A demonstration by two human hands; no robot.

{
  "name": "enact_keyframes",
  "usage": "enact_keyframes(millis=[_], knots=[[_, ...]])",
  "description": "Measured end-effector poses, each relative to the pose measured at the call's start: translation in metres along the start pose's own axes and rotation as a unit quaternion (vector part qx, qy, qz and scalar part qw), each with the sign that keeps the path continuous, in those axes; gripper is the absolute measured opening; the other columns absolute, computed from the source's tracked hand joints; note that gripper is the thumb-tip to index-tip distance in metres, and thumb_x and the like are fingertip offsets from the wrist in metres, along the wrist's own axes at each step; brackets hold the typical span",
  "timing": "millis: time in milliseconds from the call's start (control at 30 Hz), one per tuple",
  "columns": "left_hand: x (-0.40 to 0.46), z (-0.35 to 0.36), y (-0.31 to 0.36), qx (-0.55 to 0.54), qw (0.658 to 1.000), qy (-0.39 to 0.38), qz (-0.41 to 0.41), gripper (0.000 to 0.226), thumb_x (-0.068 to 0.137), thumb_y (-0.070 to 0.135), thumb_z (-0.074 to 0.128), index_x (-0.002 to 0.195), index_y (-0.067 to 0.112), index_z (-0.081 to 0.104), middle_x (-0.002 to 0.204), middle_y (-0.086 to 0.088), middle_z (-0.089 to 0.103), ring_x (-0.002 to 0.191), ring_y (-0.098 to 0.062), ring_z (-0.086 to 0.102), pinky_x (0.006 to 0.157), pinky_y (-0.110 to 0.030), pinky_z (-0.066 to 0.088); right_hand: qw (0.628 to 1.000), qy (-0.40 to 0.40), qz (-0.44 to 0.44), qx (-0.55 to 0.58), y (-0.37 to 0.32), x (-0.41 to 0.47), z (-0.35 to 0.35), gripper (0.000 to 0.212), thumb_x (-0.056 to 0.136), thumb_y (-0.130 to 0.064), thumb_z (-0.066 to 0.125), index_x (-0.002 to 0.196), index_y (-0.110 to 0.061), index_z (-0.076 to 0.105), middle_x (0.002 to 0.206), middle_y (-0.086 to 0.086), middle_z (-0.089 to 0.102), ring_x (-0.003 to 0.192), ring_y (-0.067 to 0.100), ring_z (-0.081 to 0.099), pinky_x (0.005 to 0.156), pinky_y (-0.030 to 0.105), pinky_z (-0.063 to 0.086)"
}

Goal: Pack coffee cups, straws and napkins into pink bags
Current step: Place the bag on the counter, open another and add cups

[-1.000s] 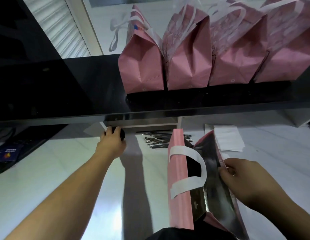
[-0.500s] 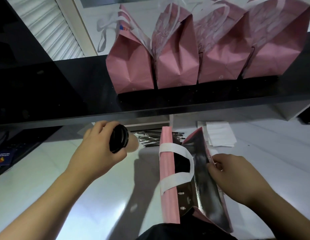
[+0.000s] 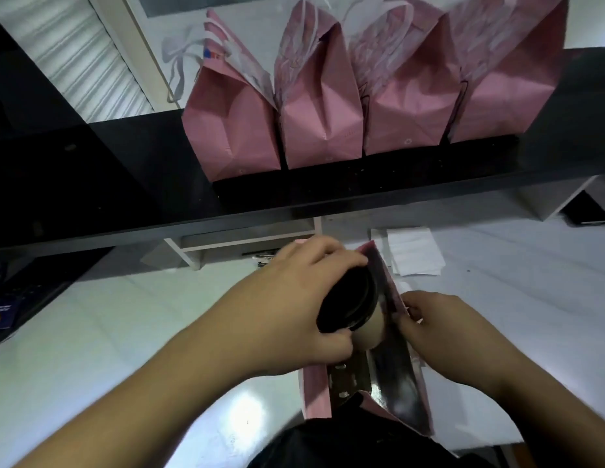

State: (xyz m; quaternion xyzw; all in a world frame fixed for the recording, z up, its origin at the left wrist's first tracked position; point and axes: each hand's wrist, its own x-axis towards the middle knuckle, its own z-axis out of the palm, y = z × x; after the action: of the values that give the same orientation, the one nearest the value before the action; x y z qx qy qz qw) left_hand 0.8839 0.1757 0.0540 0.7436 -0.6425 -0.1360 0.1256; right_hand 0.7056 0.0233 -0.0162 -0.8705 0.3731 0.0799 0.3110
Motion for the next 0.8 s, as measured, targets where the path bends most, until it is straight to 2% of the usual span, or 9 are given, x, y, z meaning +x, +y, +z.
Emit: enact_keyframes(millis=[100, 200, 333, 433, 633, 733, 800], knots=[[0.011, 0.019, 0.002, 0.058, 0.995, -0.076, 0.006, 0.082, 0.081, 0.057, 0.068, 0.150, 0.046, 0.027, 0.147, 0.021, 0.028, 0.133, -0.011, 0.034, 0.100, -0.035, 0.052, 1.000, 0.009, 0.006, 0.006, 0.005, -0.001, 0.001, 0.033, 0.104, -0.035, 0.046, 0.073, -0.026, 0.054, 0.067, -0.003, 0.062, 0.060, 0.010, 0.058, 0.053, 0.027, 0.039], [0.021, 0.044, 0.006, 0.113, 0.985, -0.126, 0.032, 0.081, 0.080, 0.053, 0.071, 0.149, 0.040, 0.031, 0.147, 0.012, 0.034, 0.129, -0.018, 0.041, 0.092, -0.041, 0.057, 1.000, 0.015, 0.003, 0.008, 0.006, 0.000, 0.003, 0.029, 0.104, -0.035, 0.046, 0.080, -0.027, 0.059, 0.073, -0.004, 0.066, 0.066, 0.012, 0.062, 0.058, 0.031, 0.049], [0.030, 0.079, 0.003, 0.173, 0.966, -0.184, 0.053, 0.072, 0.078, 0.046, 0.076, 0.139, 0.027, 0.045, 0.133, 0.002, 0.045, 0.111, -0.025, 0.053, 0.078, -0.040, 0.056, 1.000, 0.023, 0.007, 0.003, 0.006, 0.000, 0.005, 0.029, 0.103, -0.035, 0.046, 0.081, -0.022, 0.060, 0.075, -0.001, 0.066, 0.068, 0.015, 0.062, 0.064, 0.038, 0.053], [0.030, 0.098, -0.002, 0.180, 0.956, -0.225, 0.048, 0.073, 0.079, 0.039, 0.080, 0.141, 0.025, 0.044, 0.127, -0.001, 0.046, 0.105, -0.027, 0.054, 0.076, -0.042, 0.056, 1.000, 0.028, 0.009, 0.008, 0.006, 0.001, 0.006, 0.029, 0.102, -0.033, 0.046, 0.078, -0.020, 0.057, 0.072, 0.000, 0.064, 0.067, 0.017, 0.061, 0.065, 0.042, 0.053], [0.031, 0.120, -0.011, 0.194, 0.949, -0.244, 0.046, 0.078, 0.083, 0.034, 0.080, 0.148, 0.025, 0.039, 0.136, -0.003, 0.044, 0.113, -0.030, 0.052, 0.079, -0.048, 0.059, 0.999, 0.029, 0.006, 0.028, 0.006, -0.001, 0.008, 0.028, 0.100, -0.033, 0.048, 0.077, -0.022, 0.059, 0.069, 0.000, 0.065, 0.064, 0.015, 0.062, 0.062, 0.040, 0.052], [0.031, 0.128, -0.011, 0.205, 0.946, -0.245, 0.047, 0.075, 0.086, 0.028, 0.077, 0.149, 0.024, 0.038, 0.140, -0.004, 0.043, 0.115, -0.031, 0.051, 0.074, -0.043, 0.056, 0.999, 0.034, 0.001, 0.026, 0.007, 0.000, 0.009, 0.028, 0.100, -0.033, 0.049, 0.077, -0.022, 0.059, 0.068, -0.001, 0.065, 0.064, 0.015, 0.061, 0.062, 0.040, 0.052], [0.031, 0.132, -0.009, 0.211, 0.947, -0.238, 0.053, 0.068, 0.091, 0.019, 0.070, 0.150, 0.024, 0.037, 0.141, -0.005, 0.042, 0.115, -0.032, 0.050, 0.066, -0.039, 0.047, 0.999, 0.038, 0.002, 0.032, 0.007, 0.001, 0.009, 0.029, 0.100, -0.033, 0.050, 0.073, -0.023, 0.056, 0.064, -0.002, 0.062, 0.062, 0.015, 0.059, 0.056, 0.037, 0.048]])
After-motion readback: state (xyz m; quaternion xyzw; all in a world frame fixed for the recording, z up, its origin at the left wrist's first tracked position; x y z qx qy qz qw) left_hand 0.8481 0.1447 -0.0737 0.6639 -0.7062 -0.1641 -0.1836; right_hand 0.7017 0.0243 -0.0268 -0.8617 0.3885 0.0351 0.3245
